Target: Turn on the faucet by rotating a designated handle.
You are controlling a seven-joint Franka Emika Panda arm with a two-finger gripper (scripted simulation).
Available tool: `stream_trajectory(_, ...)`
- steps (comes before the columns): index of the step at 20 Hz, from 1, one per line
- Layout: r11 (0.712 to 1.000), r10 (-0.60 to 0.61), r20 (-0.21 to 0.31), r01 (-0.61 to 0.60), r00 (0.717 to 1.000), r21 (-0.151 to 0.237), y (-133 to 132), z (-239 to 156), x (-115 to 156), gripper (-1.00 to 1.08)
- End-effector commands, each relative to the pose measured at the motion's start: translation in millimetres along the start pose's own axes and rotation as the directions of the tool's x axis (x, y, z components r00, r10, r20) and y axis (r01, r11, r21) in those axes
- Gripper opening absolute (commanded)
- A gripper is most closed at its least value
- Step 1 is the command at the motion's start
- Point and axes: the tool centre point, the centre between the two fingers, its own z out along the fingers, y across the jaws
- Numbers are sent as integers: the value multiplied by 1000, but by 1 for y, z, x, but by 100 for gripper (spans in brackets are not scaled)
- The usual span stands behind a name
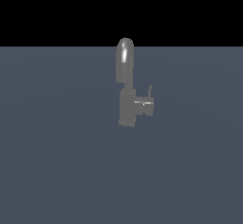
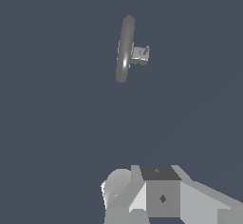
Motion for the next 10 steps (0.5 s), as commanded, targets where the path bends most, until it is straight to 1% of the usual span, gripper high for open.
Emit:
stream_trajectory(1, 1000, 0, 0, 0, 1000, 0, 0, 0, 0, -100)
stream_trajectory(6, 1000, 9, 8, -9, 1000, 8, 0, 1, 3, -100)
stream_trajectory(10, 999, 29, 26, -30, 999, 27, 1, 2, 11, -100)
